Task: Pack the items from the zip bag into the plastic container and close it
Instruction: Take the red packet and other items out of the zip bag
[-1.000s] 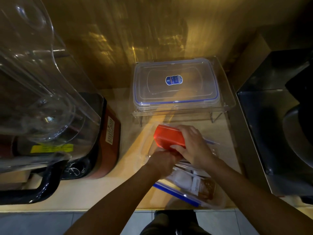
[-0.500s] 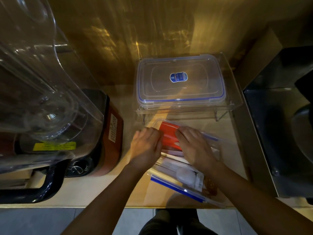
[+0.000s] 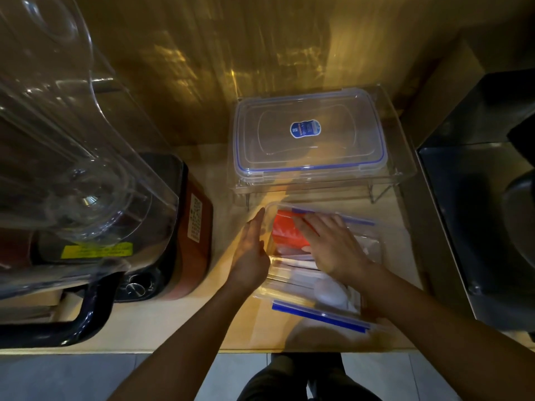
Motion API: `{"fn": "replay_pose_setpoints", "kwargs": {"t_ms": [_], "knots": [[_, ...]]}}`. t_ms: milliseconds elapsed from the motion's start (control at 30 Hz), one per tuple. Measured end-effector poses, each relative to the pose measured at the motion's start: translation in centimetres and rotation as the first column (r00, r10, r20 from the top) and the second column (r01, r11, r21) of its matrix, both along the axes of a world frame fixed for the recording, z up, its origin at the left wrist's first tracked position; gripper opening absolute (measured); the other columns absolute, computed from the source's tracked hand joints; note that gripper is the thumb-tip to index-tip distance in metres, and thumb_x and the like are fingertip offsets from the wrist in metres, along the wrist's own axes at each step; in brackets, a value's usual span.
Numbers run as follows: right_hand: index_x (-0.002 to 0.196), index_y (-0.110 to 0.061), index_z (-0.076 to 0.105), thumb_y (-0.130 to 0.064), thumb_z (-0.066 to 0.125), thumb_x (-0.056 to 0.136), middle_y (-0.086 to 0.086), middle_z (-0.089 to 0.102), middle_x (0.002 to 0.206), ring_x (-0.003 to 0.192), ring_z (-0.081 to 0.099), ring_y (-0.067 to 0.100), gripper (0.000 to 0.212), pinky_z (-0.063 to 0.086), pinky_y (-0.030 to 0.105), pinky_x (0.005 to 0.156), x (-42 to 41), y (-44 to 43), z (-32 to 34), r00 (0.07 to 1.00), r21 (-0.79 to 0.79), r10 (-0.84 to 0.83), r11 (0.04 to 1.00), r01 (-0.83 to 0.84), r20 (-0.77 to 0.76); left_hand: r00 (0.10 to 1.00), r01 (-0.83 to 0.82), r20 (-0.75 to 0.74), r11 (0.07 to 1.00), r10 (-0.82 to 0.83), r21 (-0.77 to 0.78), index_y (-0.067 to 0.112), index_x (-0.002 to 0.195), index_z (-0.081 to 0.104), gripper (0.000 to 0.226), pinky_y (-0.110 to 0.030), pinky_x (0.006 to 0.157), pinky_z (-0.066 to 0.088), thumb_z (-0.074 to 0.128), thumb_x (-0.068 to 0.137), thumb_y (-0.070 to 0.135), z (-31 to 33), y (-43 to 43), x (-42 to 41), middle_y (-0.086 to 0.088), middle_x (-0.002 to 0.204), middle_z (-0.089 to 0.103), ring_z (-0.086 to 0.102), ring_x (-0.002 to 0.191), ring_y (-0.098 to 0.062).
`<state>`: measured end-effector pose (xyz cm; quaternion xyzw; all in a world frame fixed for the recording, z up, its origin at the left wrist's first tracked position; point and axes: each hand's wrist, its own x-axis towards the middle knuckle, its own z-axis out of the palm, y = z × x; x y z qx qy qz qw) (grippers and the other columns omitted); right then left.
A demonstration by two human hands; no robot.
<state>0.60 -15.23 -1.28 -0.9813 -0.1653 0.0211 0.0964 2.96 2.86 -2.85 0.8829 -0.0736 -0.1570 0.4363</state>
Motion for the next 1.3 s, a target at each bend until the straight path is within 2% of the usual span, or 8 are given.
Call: {"fn": "replay_pose_setpoints", "kwargs": {"t_ms": [167,367,500,600,767,967,1133,1300], "knots": [[0.141,-0.009,0.035,-0.020,0.065,0.081,0.013,0.047,0.140,0.123,0.047,0.027,0.068,0.027,0.035,0.102,0.4,-0.4,-0.1,0.993,0.040,0.074,0.997,-0.071,-0.092,0.995,-0.021,0.101,0.999,0.018,0.028,0.021,0.143,0.027,0.053,-0.025,0.100,0.033,0.039,0.092,0.012,0.4,-0.4,-0.4,-0.006,0.143,0.039,0.038,0.132,-0.019],[0.131,-0.018,0.038,-0.029,0.062,0.085,0.009,0.058,0.126,0.113,0.050,0.023,0.053,0.020,0.018,0.075,2.0,-0.3,0.8,0.968,0.257,-0.024,0.962,0.090,-0.251,0.938,0.257,0.227,0.965,-0.262,0.049,0.034,0.142,0.024,0.059,-0.038,0.115,0.020,0.035,0.084,0.034,0.7,0.6,-0.8,0.014,0.150,0.025,0.019,0.138,-0.006],[0.135,-0.016,0.036,-0.028,0.059,0.089,0.013,0.057,0.129,0.113,0.057,0.028,0.053,0.043,0.030,0.086,2.1,0.3,0.4,0.935,0.309,-0.025,0.940,0.142,-0.354,0.893,0.359,0.198,0.905,-0.404,0.228,0.035,0.142,0.019,0.064,-0.051,0.117,0.020,0.035,0.084,0.054,0.6,-0.1,-0.4,0.014,0.152,0.018,0.006,0.143,-0.009],[0.145,-0.022,0.027,-0.028,0.054,0.092,0.008,0.047,0.141,0.124,0.048,0.025,0.060,0.040,0.033,0.099,2.1,0.0,0.2,0.916,0.348,-0.032,0.919,0.184,-0.400,0.867,0.347,0.195,0.837,-0.458,0.424,0.023,0.147,0.019,0.074,-0.050,0.119,0.015,0.038,0.085,0.060,0.5,-0.6,-0.3,0.001,0.158,0.018,-0.001,0.143,-0.011],[0.144,-0.024,0.031,-0.038,0.046,0.093,0.000,0.041,0.144,0.131,0.036,0.020,0.054,0.025,0.035,0.107,1.1,0.6,-0.4,0.970,0.135,-0.125,0.979,0.155,-0.209,0.761,0.259,0.273,0.661,-0.588,0.704,0.011,0.144,0.027,0.080,-0.046,0.108,0.027,0.052,0.083,0.056,0.7,-0.8,-0.9,-0.017,0.142,0.047,0.044,0.131,-0.035],[0.139,-0.016,0.040,-0.038,0.052,0.091,0.007,0.052,0.134,0.124,0.046,0.026,0.054,0.030,0.038,0.104,0.0,1.1,-1.1,0.942,0.145,-0.292,0.938,0.316,-0.164,0.743,0.316,0.220,0.620,-0.632,0.718,0.009,0.146,0.007,0.078,-0.044,0.117,0.007,0.023,0.088,0.059,0.7,-0.9,-0.6,-0.013,0.156,0.020,0.017,0.145,-0.028],[0.118,-0.011,0.062,-0.035,0.072,0.078,0.020,0.063,0.112,0.095,0.062,0.037,0.048,0.050,0.046,0.078,-1.3,1.3,-0.9,0.921,0.094,-0.386,0.917,0.389,-0.041,0.754,0.366,0.100,0.543,-0.649,0.756,0.012,0.145,-0.013,0.095,-0.043,0.112,-0.022,0.020,0.082,0.074,0.0,-0.7,-0.2,-0.007,0.159,-0.004,-0.014,0.144,-0.019],[0.140,-0.013,0.030,-0.044,0.052,0.089,0.014,0.029,0.142,0.110,0.053,0.027,0.063,0.051,0.035,0.087,-2.3,0.8,-1.9,0.878,0.322,-0.339,0.835,0.446,-0.336,0.816,0.346,0.060,0.567,-0.576,0.748,0.012,0.145,-0.013,0.098,-0.053,0.116,-0.002,0.028,0.082,0.074,-0.5,-1.2,-0.5,-0.008,0.160,-0.003,-0.002,0.147,-0.024]]}}
